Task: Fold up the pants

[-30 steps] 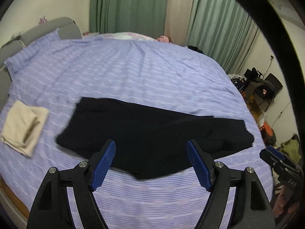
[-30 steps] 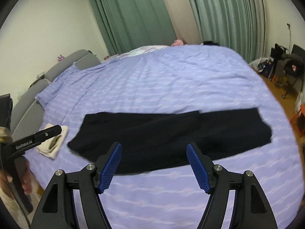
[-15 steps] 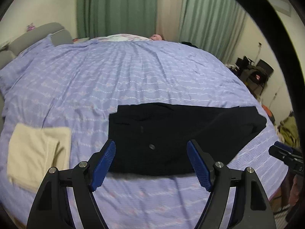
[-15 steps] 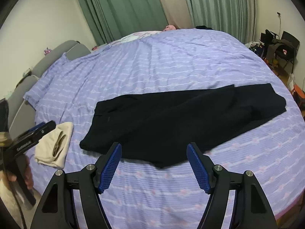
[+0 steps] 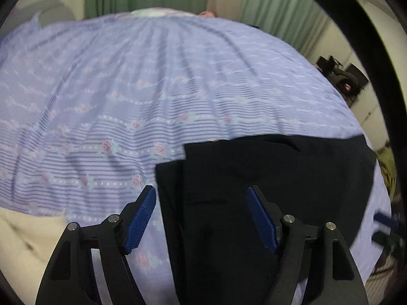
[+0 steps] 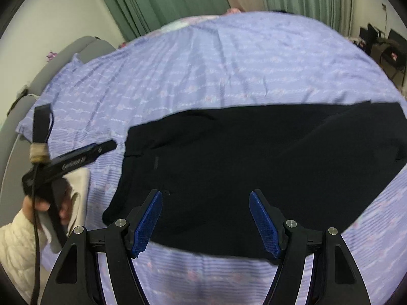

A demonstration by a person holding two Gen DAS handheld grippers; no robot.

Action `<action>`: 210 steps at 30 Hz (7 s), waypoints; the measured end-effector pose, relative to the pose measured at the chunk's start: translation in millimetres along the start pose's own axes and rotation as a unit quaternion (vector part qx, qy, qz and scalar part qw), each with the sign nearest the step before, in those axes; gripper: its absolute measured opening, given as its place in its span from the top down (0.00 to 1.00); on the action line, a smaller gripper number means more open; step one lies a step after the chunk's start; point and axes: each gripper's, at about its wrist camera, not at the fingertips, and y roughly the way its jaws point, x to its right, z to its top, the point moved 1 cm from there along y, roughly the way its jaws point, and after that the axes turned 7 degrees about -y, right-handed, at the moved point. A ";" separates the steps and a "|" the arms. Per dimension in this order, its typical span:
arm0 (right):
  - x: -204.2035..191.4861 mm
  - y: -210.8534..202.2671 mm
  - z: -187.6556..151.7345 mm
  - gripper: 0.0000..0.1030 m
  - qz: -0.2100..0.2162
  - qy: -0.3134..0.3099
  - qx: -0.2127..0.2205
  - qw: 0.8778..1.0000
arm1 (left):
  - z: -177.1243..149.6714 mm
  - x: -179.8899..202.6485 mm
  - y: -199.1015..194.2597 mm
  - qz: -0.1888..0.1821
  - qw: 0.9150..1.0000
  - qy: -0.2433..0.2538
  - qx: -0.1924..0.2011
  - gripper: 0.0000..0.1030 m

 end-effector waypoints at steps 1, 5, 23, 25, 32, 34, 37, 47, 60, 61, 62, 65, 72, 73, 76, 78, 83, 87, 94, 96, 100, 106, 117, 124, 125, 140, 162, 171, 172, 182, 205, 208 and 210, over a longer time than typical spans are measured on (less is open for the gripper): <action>-3.3 7.3 1.1 0.31 0.003 0.001 -0.003 1.000 | 4.2 -4.8 10.8 -0.005 1.000 -0.010 -0.005 0.33; -14.9 33.1 5.2 0.31 0.001 -0.007 -0.018 1.000 | 15.0 -13.5 40.5 -0.025 0.999 -0.024 -0.021 0.38; -24.7 33.2 12.0 0.33 0.005 -0.002 -0.010 1.000 | 7.1 -21.5 22.1 -0.025 0.997 -0.079 -0.002 0.93; -33.5 28.2 15.9 0.33 0.012 -0.016 0.002 1.000 | 6.0 -31.2 11.1 -0.022 0.996 -0.081 0.005 0.93; -49.4 27.7 15.0 0.33 0.003 -0.054 0.003 0.999 | 2.3 -41.6 49.9 0.035 0.996 -0.077 -0.030 0.92; -43.0 28.9 9.7 0.33 -0.008 -0.049 -0.010 0.999 | 0.8 -37.3 48.4 0.061 0.995 -0.072 -0.023 0.79; -25.6 22.1 2.2 0.33 -0.018 -0.030 -0.015 0.999 | -0.4 -26.2 18.9 0.132 0.990 -0.042 0.019 0.51; 28.5 -49.7 -43.7 0.24 -0.021 -0.072 0.030 0.997 | -81.2 30.5 -103.3 0.071 0.994 0.000 0.083 0.23; 85.7 -26.0 -109.3 0.24 0.007 -0.090 -0.046 0.995 | -196.4 32.7 -35.0 -0.037 0.954 -0.299 -0.009 0.22; 84.5 -22.4 -109.1 0.24 0.011 -0.093 -0.046 0.995 | -193.3 30.8 -29.8 -0.036 0.952 -0.305 -0.006 0.22; 84.0 -17.3 -109.1 0.24 0.019 -0.093 -0.046 0.994 | -190.2 28.3 -24.8 -0.036 0.950 -0.309 -0.001 0.22; 80.1 -2.4 -109.7 0.24 0.029 -0.094 -0.048 0.994 | -182.6 18.9 -5.5 -0.015 0.945 -0.326 0.004 0.22; 76.6 23.4 -112.6 0.25 0.035 -0.041 -0.051 0.997 | -160.3 9.5 14.4 0.015 0.929 -0.369 0.004 0.67; 76.8 23.3 -111.7 0.25 0.036 -0.040 -0.049 0.997 | -151.9 12.0 9.1 0.028 0.932 -0.362 0.010 0.79; 76.0 20.3 -105.7 0.25 0.050 -0.051 -0.036 0.997 | -125.2 26.1 -16.2 0.043 0.939 -0.338 0.044 0.82; 76.6 17.9 -101.0 0.26 0.065 -0.053 -0.029 0.996 | -108.3 37.6 -31.7 0.047 0.943 -0.322 0.068 0.82; 82.7 3.8 -83.4 0.28 0.085 -0.049 0.006 0.995 | -82.5 58.1 -37.1 0.068 0.951 -0.287 0.090 0.82; 87.7 7.7 -69.2 0.30 0.117 -0.051 0.001 0.992 | -84.4 60.8 -36.5 0.069 0.951 -0.289 0.087 0.82; 83.6 10.0 -89.6 0.33 0.132 -0.046 -0.042 0.989 | -88.8 70.4 -34.2 0.089 0.957 -0.260 0.093 0.82; 79.8 12.2 -93.6 0.33 0.138 -0.045 -0.046 0.988 | -89.2 66.5 -34.4 0.084 0.956 -0.267 0.092 0.82; 82.4 18.9 -79.9 0.35 0.115 -0.038 -0.024 0.992 | -92.4 55.8 -39.0 0.066 0.950 -0.294 0.083 0.82; 87.5 27.7 -61.0 0.36 0.118 -0.045 0.001 0.992 | -101.3 50.2 -35.7 0.066 0.947 -0.307 0.073 0.82; 63.9 37.1 -86.3 0.87 0.095 -0.112 -0.054 0.988 | -150.6 28.6 -16.3 0.090 0.945 -0.312 0.024 0.81; 63.1 56.0 -103.3 0.86 0.057 -0.108 -0.101 0.987 | -165.9 19.2 -1.8 0.095 0.947 -0.308 -0.006 0.73; 64.4 53.5 -105.1 0.84 0.047 -0.100 -0.114 0.987 | -164.4 21.2 -4.4 0.106 0.948 -0.299 -0.010 0.68; 82.7 -171.7 -84.0 0.40 -0.045 -0.037 0.037 0.998 | -159.4 160.3 -182.1 0.099 0.993 -0.026 0.052 0.33; 356.1 -361.9 -68.2 0.39 -0.076 -0.023 0.176 0.981 | -188.5 490.4 -230.5 0.009 0.988 0.025 0.153 0.22; 479.2 -349.8 -44.4 0.39 -0.036 -0.040 0.160 0.986 | -197.3 588.5 -172.1 0.033 0.989 -0.019 0.145 0.20; 491.6 -344.6 -43.0 0.39 -0.031 -0.034 0.161 0.986 | -194.5 595.7 -163.1 0.039 0.988 -0.018 0.147 0.18; 590.1 -223.5 -26.1 0.40 -0.032 0.040 0.127 0.991 | -176.7 658.9 -32.3 0.073 0.988 0.055 0.127 0.16; 689.3 -29.1 -40.9 0.61 0.015 0.180 0.057 0.982 | -179.6 689.8 127.5 0.063 0.993 0.067 0.075 0.17; 685.1 -35.9 -37.2 0.65 0.004 0.167 0.065 0.984 | -179.5 693.0 127.6 0.061 0.993 0.070 0.074 0.17; 682.9 -44.2 -34.0 0.67 0.000 0.161 0.082 0.984 | -179.6 690.8 124.7 0.061 0.993 0.072 0.075 0.17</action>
